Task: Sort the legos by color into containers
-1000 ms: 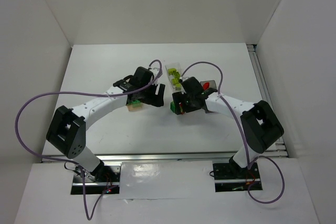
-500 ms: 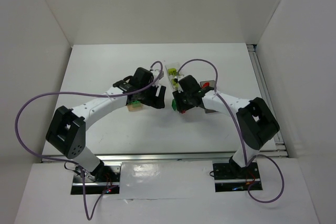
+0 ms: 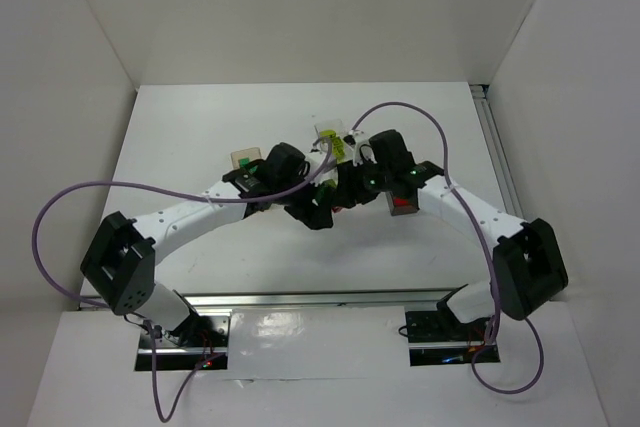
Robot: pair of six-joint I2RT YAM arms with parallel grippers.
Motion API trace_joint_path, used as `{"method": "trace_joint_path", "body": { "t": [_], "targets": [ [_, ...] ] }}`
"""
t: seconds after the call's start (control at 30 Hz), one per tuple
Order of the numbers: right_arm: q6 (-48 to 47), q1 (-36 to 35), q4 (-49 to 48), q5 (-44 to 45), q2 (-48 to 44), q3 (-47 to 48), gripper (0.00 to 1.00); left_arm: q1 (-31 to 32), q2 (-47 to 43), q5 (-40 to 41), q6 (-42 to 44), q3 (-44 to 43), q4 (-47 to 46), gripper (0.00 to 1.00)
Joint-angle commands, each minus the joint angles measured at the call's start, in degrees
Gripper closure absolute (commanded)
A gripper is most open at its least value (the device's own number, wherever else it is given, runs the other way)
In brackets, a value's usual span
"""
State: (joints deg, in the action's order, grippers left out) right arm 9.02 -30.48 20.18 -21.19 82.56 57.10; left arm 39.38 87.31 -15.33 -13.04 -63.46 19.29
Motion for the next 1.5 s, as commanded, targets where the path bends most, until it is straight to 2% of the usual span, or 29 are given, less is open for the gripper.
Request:
{"method": "trace_joint_path", "body": {
  "t": [0.0, 0.07, 0.2, 0.4, 0.57, 0.97, 1.2, 1.27, 1.3, 1.33, 1.37, 1.47],
  "targets": [
    [1.53, 0.94, 0.91, -12.37, -2.85, -0.85, 0.74, 2.02, -3.11, 1.26, 2.58, 0.00, -2.60, 0.09],
    [2.06, 0.95, 1.44, -14.22, -3.37, -1.38, 0.72, 2.72, -3.11, 3.19, 3.11, -0.52, -2.59, 0.10],
    [1.45, 1.47, 2.67, -17.74, -2.68, -0.85, 0.72, 4.04, -5.65, 13.28, 2.49, 1.32, -5.22, 0.13],
    [1.44, 2.00, 4.42, -22.83, -1.53, 0.29, 0.71, 4.57, -14.00, 19.54, 3.54, 7.04, -10.67, 0.16],
    [1.44, 2.53, 3.37, -25.12, -1.53, 0.81, 0.71, 4.57, -13.48, 18.76, 5.57, 7.13, -10.94, 0.19],
    [3.11, 4.19, 2.32, -29.69, -1.53, 0.82, 0.71, 4.57, -10.75, 11.29, 6.09, 5.98, -10.94, 0.30],
    [3.73, 4.20, 1.78, -31.19, -1.53, 0.82, 0.71, 4.57, -8.91, 11.29, 6.62, 4.23, -10.33, 0.51],
    [3.73, 4.72, 2.58, -28.66, -1.53, 0.82, 0.71, 4.57, -8.91, 11.29, 6.62, 3.70, -10.32, 0.68],
    [3.73, 4.73, 3.27, -26.56, -2.05, 0.82, 0.71, 4.57, -9.61, 12.42, 6.62, 3.70, -9.71, 0.75],
    [4.69, 4.73, 3.89, -23.49, -2.06, 0.82, 0.71, 4.57, -9.61, 13.22, 6.62, 3.70, -9.71, 0.94],
    [5.39, 4.73, 3.90, -16.76, -2.06, 0.21, 0.71, 4.57, -10.48, 13.92, 6.62, 3.70, -9.71, 1.00],
    [8.55, 4.73, 3.90, -3.83, -2.58, -0.41, 0.71, 2.12, -12.50, 13.84, 5.31, 4.92, -9.71, 1.00]
  ]
}}
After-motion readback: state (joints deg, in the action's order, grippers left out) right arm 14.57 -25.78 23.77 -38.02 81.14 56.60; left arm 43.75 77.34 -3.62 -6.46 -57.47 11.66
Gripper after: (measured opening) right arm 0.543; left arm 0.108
